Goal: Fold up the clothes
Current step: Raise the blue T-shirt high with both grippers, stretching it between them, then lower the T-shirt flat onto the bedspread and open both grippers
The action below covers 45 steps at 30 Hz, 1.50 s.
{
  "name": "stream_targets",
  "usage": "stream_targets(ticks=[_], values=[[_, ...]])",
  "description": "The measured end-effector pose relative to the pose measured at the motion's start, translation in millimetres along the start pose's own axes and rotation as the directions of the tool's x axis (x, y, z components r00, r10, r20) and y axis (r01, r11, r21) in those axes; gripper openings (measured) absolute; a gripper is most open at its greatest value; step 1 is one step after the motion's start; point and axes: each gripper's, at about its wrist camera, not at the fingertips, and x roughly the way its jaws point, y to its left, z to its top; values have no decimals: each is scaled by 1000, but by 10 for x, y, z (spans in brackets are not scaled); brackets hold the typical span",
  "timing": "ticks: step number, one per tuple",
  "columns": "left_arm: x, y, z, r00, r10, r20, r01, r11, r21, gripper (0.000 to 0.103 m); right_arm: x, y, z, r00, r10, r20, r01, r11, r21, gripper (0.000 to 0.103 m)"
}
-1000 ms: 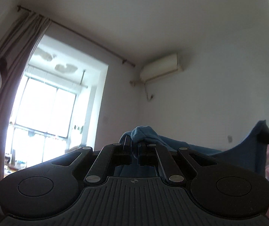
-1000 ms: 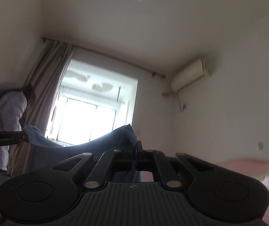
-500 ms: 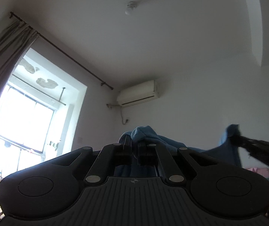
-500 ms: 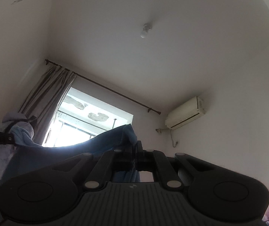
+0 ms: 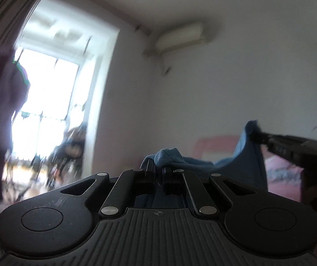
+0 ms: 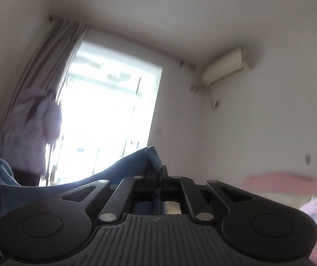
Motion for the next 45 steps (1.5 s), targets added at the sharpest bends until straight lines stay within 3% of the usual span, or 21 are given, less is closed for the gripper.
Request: stream_targets(ticks=[4,11,17,22,26,28,30,32,33,34,35,36,37,39,43,45], values=[[498,369,-344,991,93,-100,-95,995,-20,3,575,114,-421,995,33,-94,-34,999,-7,3],[1351,979,-945,943,216,-252,-235,971,-47,3,1597,531,-1202,973,70,-220,-89,993,-78,3],[1963,1378,-1203,918,254,-304,-282,958,-51,3,2378,685,-1677,946,76,-315,-96,994,-48,3],[2209,1443,-1464,909,276,-314,-296,955,-19,3,2936,780,-1937,932,73,-354,-98,994,-55,3],[2397,1412,-1784,873,315,-373,-318,947,54,3,3283,838,-2364,909,81,-409,-117,991,-61,3],[2515,1417,-1972,847,329,-418,-319,943,96,4,3416,850,-2708,848,118,-517,-142,990,-7,3],[2631,1419,-2188,809,316,-496,-289,948,132,7,3547,859,-3067,766,162,-622,-162,985,57,6],[2740,1431,-2425,747,306,-590,-265,951,158,21,3678,867,-3425,671,208,-712,-172,977,123,12],[2782,1427,-2530,720,299,-626,-251,953,167,32,3724,847,-3639,594,243,-767,-164,970,179,20],[2794,1410,-2610,696,302,-651,-242,953,183,35,3748,812,-3796,538,262,-801,-149,965,215,23],[2789,1386,-2678,678,308,-667,-233,951,202,36,3718,751,-3879,514,267,-815,-128,964,235,28],[2782,1374,-2709,672,311,-672,-225,950,216,41,3676,683,-3948,497,270,-825,-105,962,251,32],[2764,1352,-2722,675,318,-665,-221,948,230,45,3632,594,-3955,499,290,-817,-85,954,287,34],[2736,1325,-2686,678,320,-662,-213,947,239,56,3556,390,-3920,507,345,-790,-37,924,380,50],[2739,1375,-2527,676,294,-676,-241,955,174,60,3352,-147,-3766,526,439,-728,88,824,560,55],[2760,1416,-2424,688,268,-675,-260,959,116,60,3219,-431,-3675,542,476,-693,150,756,637,57]])
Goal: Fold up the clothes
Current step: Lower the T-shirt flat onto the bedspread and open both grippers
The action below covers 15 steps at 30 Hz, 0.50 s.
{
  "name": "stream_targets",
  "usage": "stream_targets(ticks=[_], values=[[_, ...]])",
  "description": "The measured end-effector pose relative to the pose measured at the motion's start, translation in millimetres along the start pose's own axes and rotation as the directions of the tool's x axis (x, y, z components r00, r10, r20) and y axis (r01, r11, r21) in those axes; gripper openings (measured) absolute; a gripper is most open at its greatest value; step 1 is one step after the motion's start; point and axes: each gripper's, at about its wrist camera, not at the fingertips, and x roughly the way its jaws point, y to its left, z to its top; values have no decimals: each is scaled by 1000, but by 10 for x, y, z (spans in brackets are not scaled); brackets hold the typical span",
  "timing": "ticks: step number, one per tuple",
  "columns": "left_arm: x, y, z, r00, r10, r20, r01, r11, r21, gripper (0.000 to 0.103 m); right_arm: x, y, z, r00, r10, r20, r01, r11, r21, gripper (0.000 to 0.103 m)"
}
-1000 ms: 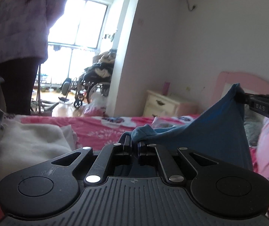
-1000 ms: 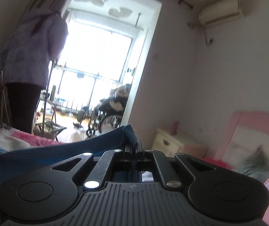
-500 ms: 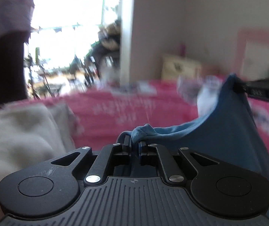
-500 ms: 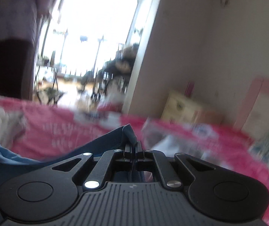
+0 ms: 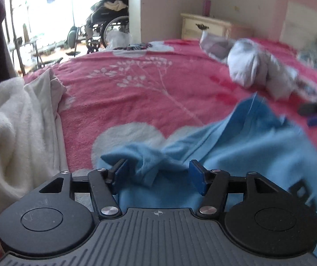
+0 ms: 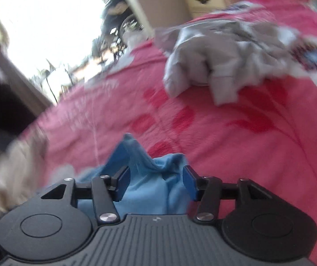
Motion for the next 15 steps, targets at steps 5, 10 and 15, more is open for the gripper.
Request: stream_targets(ticks=[5,10,15], values=[[-228,-14,199,998,-30,55,33,998,-62,65,-630,-282,-200,997,71,-15,-68,985,161,58],[-873,5,135,994,-50,95,53,998,-29,69,-1140,-345,-763,991,61,-117,-40,984,172,58],[-1685,237,-216,992,-59,114,56,998,30,83,-1564,-342,-1455,975,8,-224,21,991,130,59]])
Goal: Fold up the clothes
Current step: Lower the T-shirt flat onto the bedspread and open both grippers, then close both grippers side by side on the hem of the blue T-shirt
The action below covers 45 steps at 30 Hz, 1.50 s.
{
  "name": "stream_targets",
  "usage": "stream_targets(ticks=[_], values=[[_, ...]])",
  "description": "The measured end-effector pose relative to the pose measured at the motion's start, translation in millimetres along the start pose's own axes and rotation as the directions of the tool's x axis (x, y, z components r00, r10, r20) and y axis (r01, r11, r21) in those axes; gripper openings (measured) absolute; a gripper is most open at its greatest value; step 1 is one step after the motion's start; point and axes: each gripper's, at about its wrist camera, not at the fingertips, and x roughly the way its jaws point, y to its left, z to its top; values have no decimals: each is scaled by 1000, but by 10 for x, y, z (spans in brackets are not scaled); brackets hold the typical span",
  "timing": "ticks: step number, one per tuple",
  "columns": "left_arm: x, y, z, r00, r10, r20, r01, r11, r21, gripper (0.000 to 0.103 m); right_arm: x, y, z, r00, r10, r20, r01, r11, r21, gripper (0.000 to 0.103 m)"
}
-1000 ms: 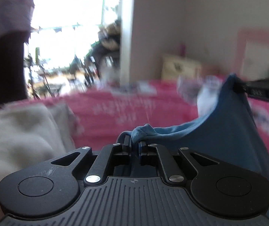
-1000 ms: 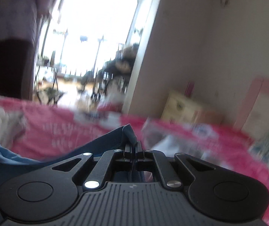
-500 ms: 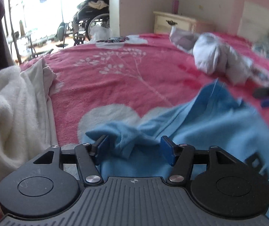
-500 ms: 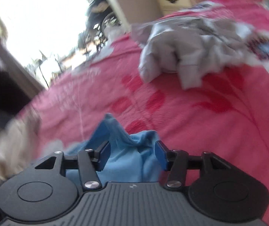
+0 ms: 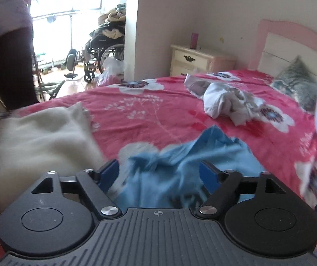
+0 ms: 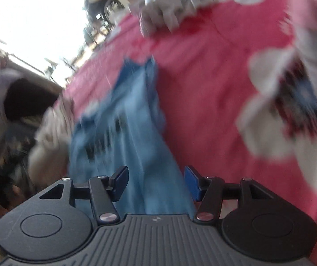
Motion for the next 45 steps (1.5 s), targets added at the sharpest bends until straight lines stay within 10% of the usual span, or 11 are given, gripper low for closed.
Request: stream_targets(ticks=[7,14,20,25,29,33,41,45], values=[[-784,256,-694,975,-47,-217,60,997,54,84,-239,-160,-669,993,-58,-104,65,995,70,59],[-1022,257,-1467,879,-192,-437,196,980,-37,83,-404,-161,-977,985,-111,-132,125,987,105,58],[-1134,137,-1843,849,-237,-473,278,960,18,81,-765,431,-1437,985,-172,-10,165,956,-243,56],[-1089,114,-2039,777,-273,-567,325,946,-9,80,-704,1156,-2066,980,-195,49,169,668,-724,46],[-1132,110,-2133,779,-282,-561,330,944,-16,73,-396,1488,-2370,978,-205,40,127,435,-892,40],[-1114,180,-2196,780,-276,-561,293,954,-61,67,-112,1684,-2520,980,-197,-8,54,308,-950,40],[-1035,396,-2262,769,-341,-541,278,940,-197,52,237,1791,-2667,977,-169,-131,-86,251,-964,37],[-1029,447,-2290,764,-363,-534,277,931,-236,49,402,1769,-2697,972,-189,-140,-92,241,-966,7]])
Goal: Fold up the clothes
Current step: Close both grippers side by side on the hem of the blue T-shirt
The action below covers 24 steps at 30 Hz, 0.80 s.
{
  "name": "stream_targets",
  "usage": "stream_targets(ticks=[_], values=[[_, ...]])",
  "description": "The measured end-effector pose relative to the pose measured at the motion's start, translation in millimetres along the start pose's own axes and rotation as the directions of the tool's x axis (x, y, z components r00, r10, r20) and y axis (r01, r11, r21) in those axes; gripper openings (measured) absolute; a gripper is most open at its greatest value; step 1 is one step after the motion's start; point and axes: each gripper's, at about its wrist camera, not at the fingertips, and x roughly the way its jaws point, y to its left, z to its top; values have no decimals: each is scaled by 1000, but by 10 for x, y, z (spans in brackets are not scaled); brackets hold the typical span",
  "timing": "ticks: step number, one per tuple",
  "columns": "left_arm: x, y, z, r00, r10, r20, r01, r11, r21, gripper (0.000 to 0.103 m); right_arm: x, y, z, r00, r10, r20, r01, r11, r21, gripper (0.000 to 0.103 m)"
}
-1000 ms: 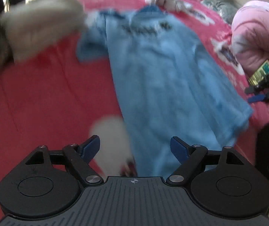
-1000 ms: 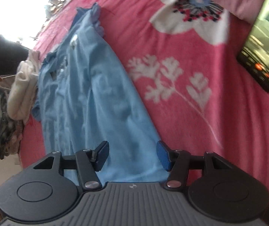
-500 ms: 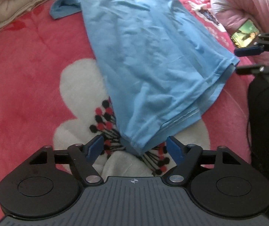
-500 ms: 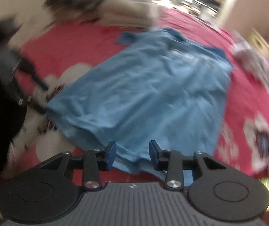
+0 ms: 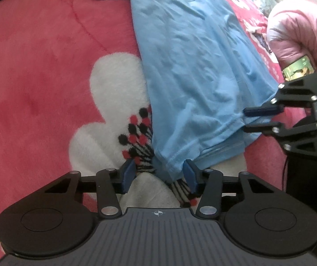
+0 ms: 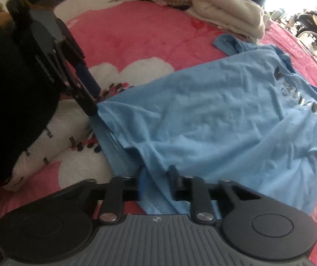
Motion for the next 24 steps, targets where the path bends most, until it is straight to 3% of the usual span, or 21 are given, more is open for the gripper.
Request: stream_targets(ticks=[2,7,13,16,18,20,24], values=[[-1,18,-18,1000,-5,-4,5,1000,-6,49,43,-11,-14,1000,-10,-11,10,1000,-6,0],[-46,78,-40,1000,-25,-5,25,1000,-16,52,-116,-25,-57,999,0,36,0,1000,13,0],[-28,329,9,990,-138,36,143,965,-221,53,-215,12,-119,998,-26,62,26,1000,4,0],[5,300,32,990,-136,40,141,964,-224,53,-212,16,-109,996,-52,68,54,998,-25,3],[42,266,47,992,-123,31,126,968,-215,53,-182,42,-93,997,-49,62,53,996,-65,21],[102,240,74,994,-109,22,111,969,-222,53,-147,80,-62,997,-44,64,50,994,-99,30],[145,282,96,994,-103,20,105,959,-262,52,-60,128,13,997,-23,69,32,990,-137,30]])
